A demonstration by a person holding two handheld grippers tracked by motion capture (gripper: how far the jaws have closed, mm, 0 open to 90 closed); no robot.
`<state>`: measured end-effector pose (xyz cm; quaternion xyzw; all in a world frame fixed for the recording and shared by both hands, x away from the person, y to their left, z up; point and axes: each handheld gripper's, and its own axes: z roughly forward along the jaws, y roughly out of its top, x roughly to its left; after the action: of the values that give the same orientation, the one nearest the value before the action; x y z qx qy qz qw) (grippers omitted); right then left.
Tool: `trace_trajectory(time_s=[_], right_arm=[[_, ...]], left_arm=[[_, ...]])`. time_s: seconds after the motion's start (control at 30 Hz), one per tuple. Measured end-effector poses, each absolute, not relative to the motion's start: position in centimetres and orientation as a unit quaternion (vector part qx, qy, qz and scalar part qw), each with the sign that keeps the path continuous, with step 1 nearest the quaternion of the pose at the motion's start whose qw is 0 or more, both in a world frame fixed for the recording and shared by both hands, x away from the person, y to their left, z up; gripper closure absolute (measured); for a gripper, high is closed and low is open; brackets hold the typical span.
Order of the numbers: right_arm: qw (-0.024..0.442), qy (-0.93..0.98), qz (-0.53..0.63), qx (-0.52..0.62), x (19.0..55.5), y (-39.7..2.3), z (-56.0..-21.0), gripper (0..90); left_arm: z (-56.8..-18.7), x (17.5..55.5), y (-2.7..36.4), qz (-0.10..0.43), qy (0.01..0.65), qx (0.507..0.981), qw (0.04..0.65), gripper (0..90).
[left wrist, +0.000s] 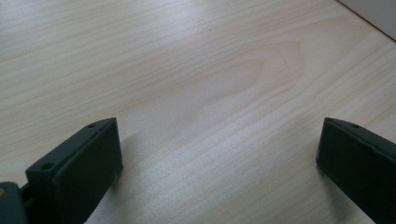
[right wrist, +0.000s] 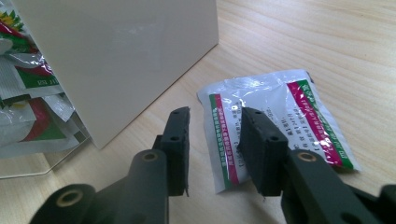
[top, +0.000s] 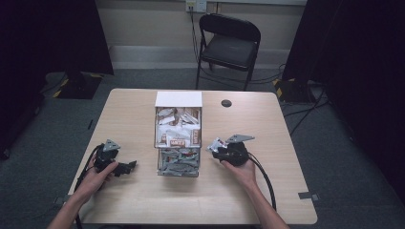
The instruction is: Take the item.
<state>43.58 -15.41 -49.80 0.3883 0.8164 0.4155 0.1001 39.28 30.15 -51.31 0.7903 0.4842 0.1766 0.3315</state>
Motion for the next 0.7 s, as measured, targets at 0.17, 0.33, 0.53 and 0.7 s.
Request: trace_trajectory(time_s=[0.17,0.33,0.53,0.7], right_arm=[[0.108,0.806,0.423,0.399,43.6,-15.8,-49.5,44.8],[0.115,0.798,0.424,0.412,43.6,-16.1,-49.2,27.0],[0.116,0.793,0.423,0.422,43.6,-16.4,-48.9,20.3],[0.124,0.784,0.429,0.430,43.5,-17.0,-48.2,18.9]], left_arm=[[-51.3,39.3,30.2,0.177,0.484,0.790,0.332,0.0],[-51.3,39.3,30.2,0.177,0.484,0.790,0.331,0.0],[-51.3,39.3,30.2,0.177,0.484,0.790,0.331,0.0],[-51.3,39.3,30.2,0.177,0.484,0.790,0.331,0.0]])
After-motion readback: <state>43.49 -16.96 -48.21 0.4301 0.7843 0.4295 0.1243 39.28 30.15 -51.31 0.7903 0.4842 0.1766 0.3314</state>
